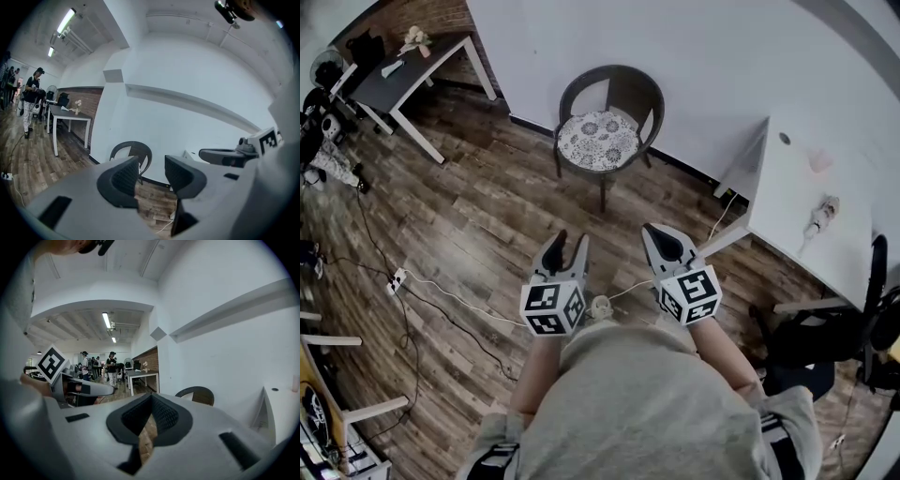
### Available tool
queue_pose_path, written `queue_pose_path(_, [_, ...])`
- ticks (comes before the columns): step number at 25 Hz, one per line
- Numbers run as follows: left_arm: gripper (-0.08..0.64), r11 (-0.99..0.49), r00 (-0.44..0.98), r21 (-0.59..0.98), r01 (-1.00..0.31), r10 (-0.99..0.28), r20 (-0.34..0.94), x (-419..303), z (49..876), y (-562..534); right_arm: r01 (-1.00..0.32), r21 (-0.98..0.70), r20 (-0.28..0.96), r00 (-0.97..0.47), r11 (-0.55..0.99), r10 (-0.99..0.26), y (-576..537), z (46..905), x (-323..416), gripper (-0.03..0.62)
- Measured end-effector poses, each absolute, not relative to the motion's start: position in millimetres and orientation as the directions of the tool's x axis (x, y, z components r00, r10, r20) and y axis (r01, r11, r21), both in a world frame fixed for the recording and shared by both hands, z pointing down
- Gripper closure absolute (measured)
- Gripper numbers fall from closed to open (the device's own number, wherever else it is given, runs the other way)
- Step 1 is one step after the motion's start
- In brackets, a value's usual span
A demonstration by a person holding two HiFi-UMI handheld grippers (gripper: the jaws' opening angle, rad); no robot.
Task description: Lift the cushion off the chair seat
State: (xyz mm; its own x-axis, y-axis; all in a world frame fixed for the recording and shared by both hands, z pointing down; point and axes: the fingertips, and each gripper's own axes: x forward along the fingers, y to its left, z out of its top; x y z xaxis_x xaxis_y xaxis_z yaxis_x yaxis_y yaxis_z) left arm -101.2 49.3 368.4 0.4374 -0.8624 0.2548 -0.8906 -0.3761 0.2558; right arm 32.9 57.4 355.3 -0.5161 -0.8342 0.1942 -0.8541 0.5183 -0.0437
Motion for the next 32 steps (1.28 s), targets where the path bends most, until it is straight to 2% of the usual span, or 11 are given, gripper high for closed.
queue_pose_path(17, [0.396,-0.381,0.445,0.25,-0.89,-0.847,0.292,-139,391,-79,-0.87,-0.034,0.189,-0.488,0.491,-0.852,-67,365,0,0.597])
queue_pose_path(32, [0.396,-0.366,0.441,0.258,-0.894,-0.823,0.358,-117,444,-171,-0.871,-0.045,0.245,-0.485,0.489,-0.84,-145,399,20,0.597])
